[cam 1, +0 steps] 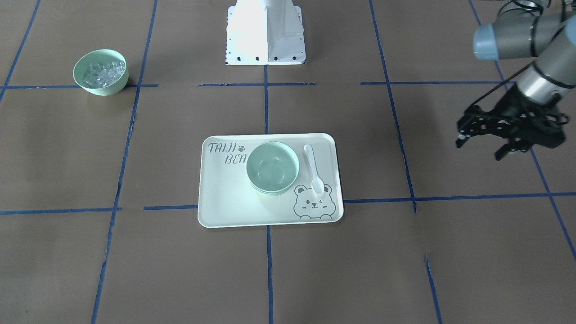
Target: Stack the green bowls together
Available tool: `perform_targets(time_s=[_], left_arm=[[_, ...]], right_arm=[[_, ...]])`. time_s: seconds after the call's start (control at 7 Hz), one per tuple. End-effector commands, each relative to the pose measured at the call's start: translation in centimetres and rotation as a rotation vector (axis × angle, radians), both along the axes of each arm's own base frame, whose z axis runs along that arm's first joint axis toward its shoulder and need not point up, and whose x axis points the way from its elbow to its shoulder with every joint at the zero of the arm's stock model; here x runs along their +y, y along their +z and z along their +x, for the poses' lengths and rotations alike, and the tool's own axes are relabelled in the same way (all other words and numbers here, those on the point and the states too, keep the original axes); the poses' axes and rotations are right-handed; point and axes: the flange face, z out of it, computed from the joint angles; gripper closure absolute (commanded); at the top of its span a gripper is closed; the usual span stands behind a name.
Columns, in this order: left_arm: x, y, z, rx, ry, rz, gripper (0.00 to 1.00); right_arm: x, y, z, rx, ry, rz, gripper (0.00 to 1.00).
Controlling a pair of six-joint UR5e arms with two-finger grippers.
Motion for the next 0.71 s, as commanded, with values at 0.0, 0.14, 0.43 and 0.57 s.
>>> perform_targets(time_s=[0.0,0.14,0.43,0.57], left_arm=[[0.2,10.8,-12.3,-0.064,0.017,0.005,0.00],[2.5,13.9,-13.1,-0.056,0.014,-0.059,0.00],[3.1,13.7,-12.9,-0.065,0.020,-0.281,0.00],[3.6,12.5,-12.9,-0.062,0.017,-0.272,0.00]], right_arm=[[0.8,6.2,6.3,0.036,-0.110,0.007,0.00],[0.8,7.3,6.5,0.048,-0.150,0.025,0.00],[1.3,7.8,6.6,0.048,-0.147,0.014,0.00],[1.2,7.8,6.4,0.044,-0.146,0.010,0.00]])
